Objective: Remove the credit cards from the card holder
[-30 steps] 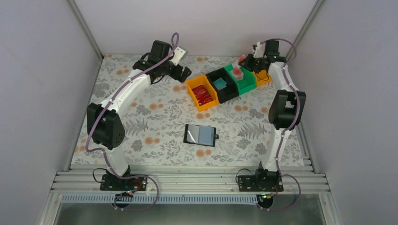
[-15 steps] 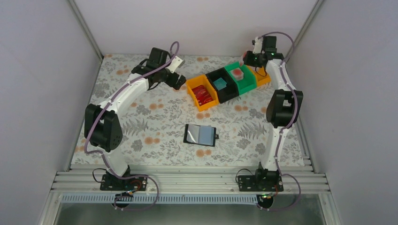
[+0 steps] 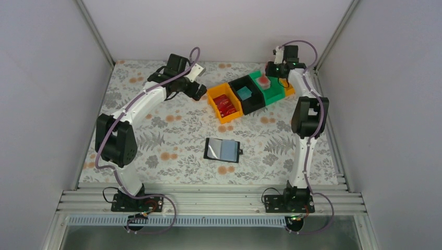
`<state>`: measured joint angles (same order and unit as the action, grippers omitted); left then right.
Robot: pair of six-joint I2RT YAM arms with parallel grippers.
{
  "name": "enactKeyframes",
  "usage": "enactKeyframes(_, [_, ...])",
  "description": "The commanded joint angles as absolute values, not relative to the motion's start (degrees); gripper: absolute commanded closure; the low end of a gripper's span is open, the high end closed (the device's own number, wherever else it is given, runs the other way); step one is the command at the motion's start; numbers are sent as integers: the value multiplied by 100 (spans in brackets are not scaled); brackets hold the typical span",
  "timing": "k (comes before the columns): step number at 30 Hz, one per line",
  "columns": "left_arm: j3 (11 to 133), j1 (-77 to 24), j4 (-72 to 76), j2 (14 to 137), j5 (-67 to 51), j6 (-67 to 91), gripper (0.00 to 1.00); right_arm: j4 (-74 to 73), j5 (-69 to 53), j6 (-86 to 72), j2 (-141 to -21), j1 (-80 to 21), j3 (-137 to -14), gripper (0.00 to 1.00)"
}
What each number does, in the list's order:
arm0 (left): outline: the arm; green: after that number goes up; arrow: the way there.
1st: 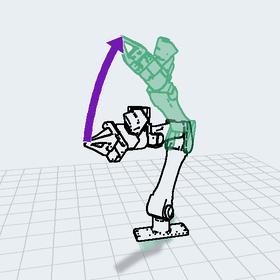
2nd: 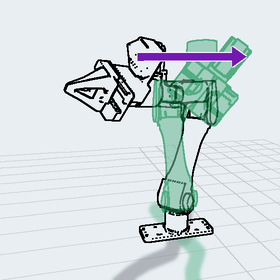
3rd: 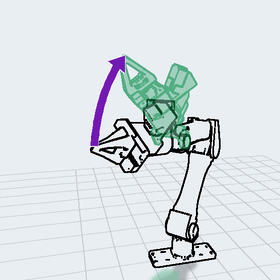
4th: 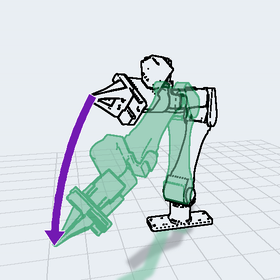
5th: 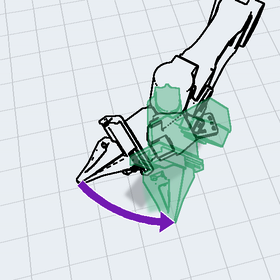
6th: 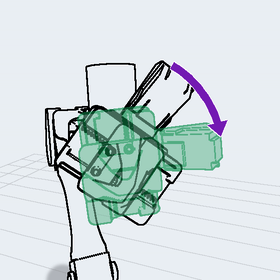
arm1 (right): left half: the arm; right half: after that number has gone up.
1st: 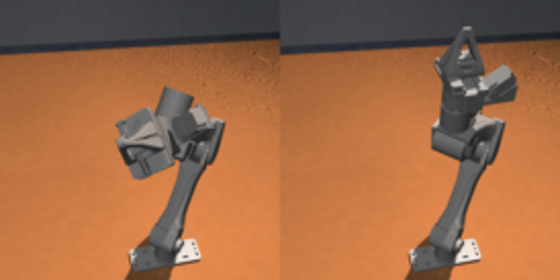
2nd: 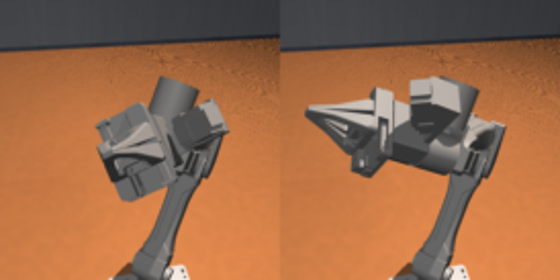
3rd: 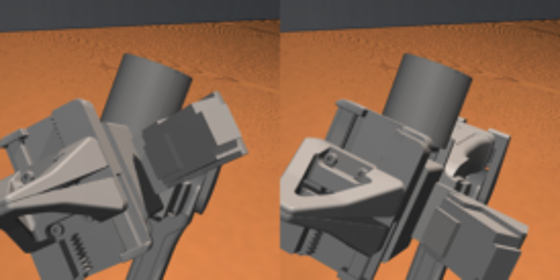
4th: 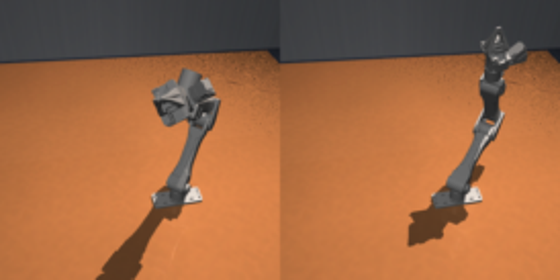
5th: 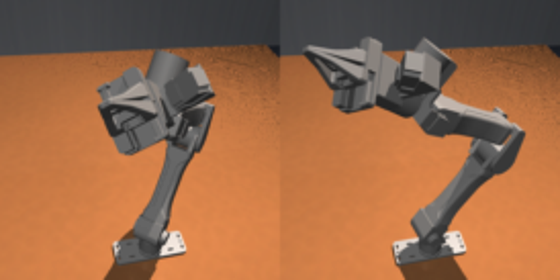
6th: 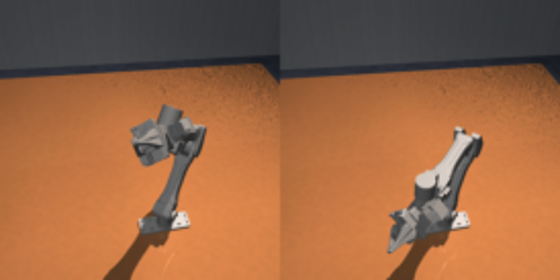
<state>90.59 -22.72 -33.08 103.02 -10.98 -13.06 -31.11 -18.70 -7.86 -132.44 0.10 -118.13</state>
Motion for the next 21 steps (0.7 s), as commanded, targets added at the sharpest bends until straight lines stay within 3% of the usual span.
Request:
enactKeyframes(1, [8981,-2259,-3262,10338,-1120,-1362,0,-2869,-2211,-725,-13252,104,-11630,96])
enactKeyframes(5, [8957,-2259,-3261,10370,-1143,-1382,0,-2968,-2790,-682,-13443,140,-11696,96])
enactKeyframes(13, [9000,-2257,-3263,10412,-1158,-1390,0,-3264,-2849,-479,-13397,136,-11566,96])
enactKeyframes(21, [9008,-2259,-3288,10446,-1169,-1416,0,-2973,-3052,-521,-12665,141,-10494,96])
